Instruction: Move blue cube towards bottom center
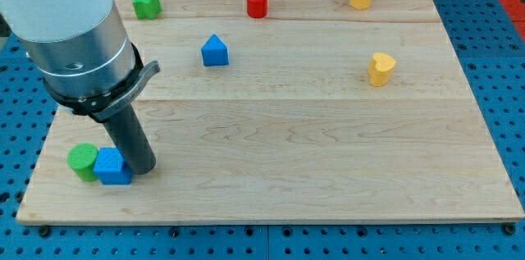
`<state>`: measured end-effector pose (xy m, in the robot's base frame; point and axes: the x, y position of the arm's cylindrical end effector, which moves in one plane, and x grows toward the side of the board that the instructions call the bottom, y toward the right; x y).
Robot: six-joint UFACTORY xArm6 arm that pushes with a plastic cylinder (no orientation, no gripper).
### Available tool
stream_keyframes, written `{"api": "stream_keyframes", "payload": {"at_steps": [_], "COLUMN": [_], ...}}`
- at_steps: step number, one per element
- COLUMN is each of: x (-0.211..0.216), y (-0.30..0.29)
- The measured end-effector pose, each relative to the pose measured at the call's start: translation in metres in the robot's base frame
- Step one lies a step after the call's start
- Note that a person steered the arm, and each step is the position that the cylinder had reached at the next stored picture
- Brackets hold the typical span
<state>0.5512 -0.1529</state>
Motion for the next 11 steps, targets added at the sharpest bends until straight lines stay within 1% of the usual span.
{"api": "stream_keyframes", "payload": {"at_steps": [1, 3, 4, 5, 7, 8, 9, 10, 11], "x": [-0.005, -0.032, -0.045, -0.047, -0.045, -0.033, 0.012, 0.036, 0.033], "y": [0.005, 0.037, 0.04, 0.002, -0.093, -0.103, -0.143, -0.118, -0.051]}}
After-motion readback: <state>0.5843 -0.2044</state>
